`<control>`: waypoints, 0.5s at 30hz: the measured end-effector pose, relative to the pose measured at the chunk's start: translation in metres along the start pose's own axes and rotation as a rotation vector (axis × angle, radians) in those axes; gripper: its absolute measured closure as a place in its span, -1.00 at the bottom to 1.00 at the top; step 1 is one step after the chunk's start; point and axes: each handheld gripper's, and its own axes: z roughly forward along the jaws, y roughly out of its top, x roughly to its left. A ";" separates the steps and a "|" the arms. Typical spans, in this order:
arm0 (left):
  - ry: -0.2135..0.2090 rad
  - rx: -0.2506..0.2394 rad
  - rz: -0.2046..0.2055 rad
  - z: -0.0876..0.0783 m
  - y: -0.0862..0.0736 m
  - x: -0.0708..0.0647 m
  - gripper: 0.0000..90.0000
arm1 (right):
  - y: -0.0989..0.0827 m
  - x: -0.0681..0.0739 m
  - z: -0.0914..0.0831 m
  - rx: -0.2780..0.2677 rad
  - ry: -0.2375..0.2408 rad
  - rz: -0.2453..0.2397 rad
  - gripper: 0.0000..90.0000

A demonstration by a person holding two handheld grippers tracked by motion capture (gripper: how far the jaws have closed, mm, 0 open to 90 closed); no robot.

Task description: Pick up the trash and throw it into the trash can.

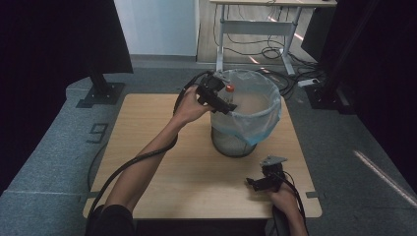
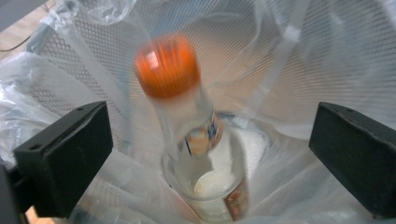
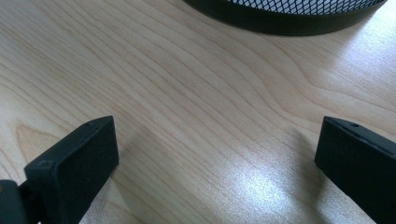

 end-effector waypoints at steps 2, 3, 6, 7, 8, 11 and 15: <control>-0.010 -0.014 -0.006 -0.004 0.000 0.001 -1.00 | 0.000 0.000 0.000 -0.002 0.000 -0.001 -1.00; -0.018 -0.024 -0.010 -0.008 0.000 0.002 -1.00 | 0.000 0.000 0.000 -0.001 0.000 -0.003 -1.00; -0.030 -0.034 -0.013 -0.015 -0.001 0.004 -1.00 | 0.000 0.000 0.000 -0.001 0.001 -0.003 -1.00; -0.026 -0.036 -0.011 -0.018 -0.002 0.004 -1.00 | 0.000 0.000 0.000 -0.001 0.001 -0.003 -1.00; -0.019 -0.036 -0.006 -0.020 -0.003 0.004 -1.00 | 0.000 0.000 0.000 -0.001 0.001 -0.003 -1.00; -0.001 -0.035 0.002 -0.028 -0.006 0.003 -1.00 | 0.000 0.000 0.000 -0.001 0.001 -0.003 -1.00; 0.006 -0.041 0.003 -0.037 -0.011 0.003 -1.00 | 0.000 0.000 0.000 -0.001 0.001 -0.003 -1.00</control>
